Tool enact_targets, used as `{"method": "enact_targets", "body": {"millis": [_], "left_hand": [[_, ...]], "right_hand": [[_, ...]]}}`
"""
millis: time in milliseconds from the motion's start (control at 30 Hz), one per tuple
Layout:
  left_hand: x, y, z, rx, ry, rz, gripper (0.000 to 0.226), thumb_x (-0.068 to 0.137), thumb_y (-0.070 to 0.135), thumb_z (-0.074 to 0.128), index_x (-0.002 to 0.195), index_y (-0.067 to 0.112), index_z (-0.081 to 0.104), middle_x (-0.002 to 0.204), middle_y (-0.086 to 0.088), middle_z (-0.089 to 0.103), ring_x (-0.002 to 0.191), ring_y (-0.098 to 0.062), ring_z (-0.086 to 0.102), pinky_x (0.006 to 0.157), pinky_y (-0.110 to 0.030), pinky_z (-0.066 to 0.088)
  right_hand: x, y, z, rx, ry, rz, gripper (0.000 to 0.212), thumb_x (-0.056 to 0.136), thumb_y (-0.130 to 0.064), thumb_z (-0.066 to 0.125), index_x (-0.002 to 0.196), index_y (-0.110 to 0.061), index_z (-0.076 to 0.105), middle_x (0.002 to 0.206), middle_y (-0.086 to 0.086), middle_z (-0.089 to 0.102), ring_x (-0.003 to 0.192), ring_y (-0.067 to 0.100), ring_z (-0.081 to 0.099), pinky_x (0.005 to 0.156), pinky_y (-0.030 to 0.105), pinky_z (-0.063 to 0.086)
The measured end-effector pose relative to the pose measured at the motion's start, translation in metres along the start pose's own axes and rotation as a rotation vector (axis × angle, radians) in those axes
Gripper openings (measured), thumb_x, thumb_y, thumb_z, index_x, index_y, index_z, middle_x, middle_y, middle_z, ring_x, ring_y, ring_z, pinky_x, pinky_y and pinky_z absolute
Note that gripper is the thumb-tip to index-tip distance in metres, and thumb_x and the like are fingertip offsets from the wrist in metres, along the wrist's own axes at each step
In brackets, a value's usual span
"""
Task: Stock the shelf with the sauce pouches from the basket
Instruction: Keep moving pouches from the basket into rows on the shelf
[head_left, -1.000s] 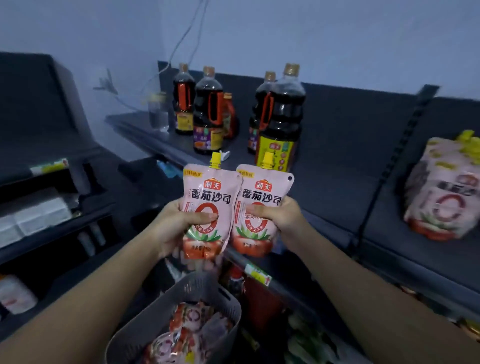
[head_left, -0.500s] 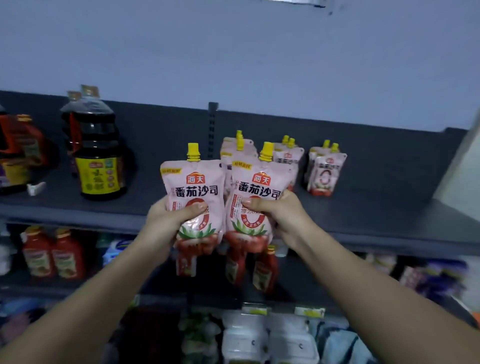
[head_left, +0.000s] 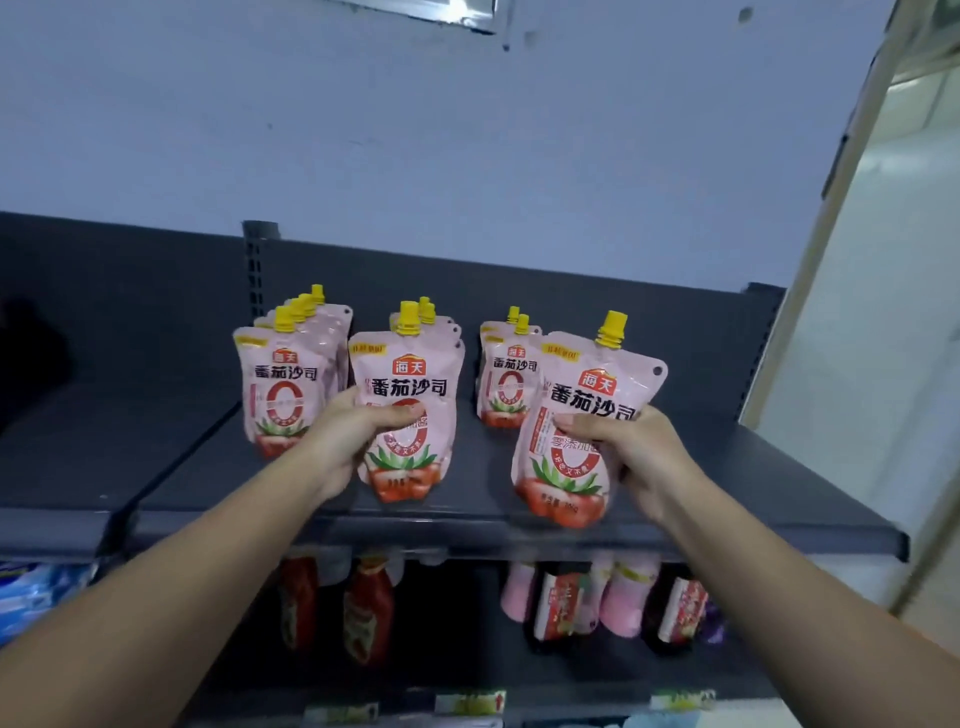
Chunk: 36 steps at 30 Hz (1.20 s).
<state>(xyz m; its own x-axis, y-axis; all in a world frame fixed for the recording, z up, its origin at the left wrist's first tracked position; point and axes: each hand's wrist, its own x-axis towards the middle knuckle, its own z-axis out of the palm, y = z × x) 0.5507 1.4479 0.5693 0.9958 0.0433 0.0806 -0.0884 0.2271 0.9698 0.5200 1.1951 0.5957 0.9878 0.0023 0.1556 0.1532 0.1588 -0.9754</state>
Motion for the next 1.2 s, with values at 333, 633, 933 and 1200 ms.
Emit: {"method": "enact_targets", "body": {"millis": [333,633,933,1200], "left_hand": [[0.06,-0.043,-0.002,-0.036,0.093,-0.012,0.028,0.078,-0.007,0.065,0.099,0.012,0.066,0.083,-0.002,0.075,0.073,-0.014,0.073,0.059,-0.025,0.058],[0.137,-0.049,-0.014,0.045,0.011,-0.074,0.027,0.077,-0.001,0.068,0.099,0.015,0.065,0.105,-0.01,0.071,0.096,-0.026,0.067,0.09,-0.042,0.052],[0.177,-0.057,-0.01,0.085,-0.175,-0.056,0.029,0.076,-0.005,0.067,0.096,0.017,0.066,0.085,0.004,0.076,0.079,-0.009,0.071,0.065,-0.022,0.056],[0.186,-0.048,-0.02,0.21,-0.275,-0.092,0.043,0.065,0.006,0.071,0.105,0.017,0.063,0.099,0.0,0.075,0.095,-0.015,0.07,0.085,-0.03,0.055]], "right_hand": [[0.094,0.037,-0.028,-0.048,0.014,0.06,0.028,0.067,0.006,0.075,0.09,-0.007,0.07,0.087,0.011,0.076,0.077,0.027,0.073,0.068,0.038,0.058],[0.169,0.07,-0.002,-0.068,0.004,0.069,0.029,0.068,0.008,0.073,0.093,-0.007,0.069,0.083,0.007,0.076,0.073,0.022,0.073,0.058,0.031,0.059],[0.206,0.088,0.002,-0.167,-0.049,0.038,0.031,0.069,0.004,0.074,0.098,-0.004,0.069,0.096,0.015,0.074,0.086,0.031,0.072,0.077,0.044,0.058],[0.222,0.088,-0.009,-0.217,-0.17,0.004,0.024,0.072,0.003,0.072,0.088,-0.014,0.07,0.081,-0.001,0.076,0.077,0.016,0.073,0.059,0.023,0.057]]}}
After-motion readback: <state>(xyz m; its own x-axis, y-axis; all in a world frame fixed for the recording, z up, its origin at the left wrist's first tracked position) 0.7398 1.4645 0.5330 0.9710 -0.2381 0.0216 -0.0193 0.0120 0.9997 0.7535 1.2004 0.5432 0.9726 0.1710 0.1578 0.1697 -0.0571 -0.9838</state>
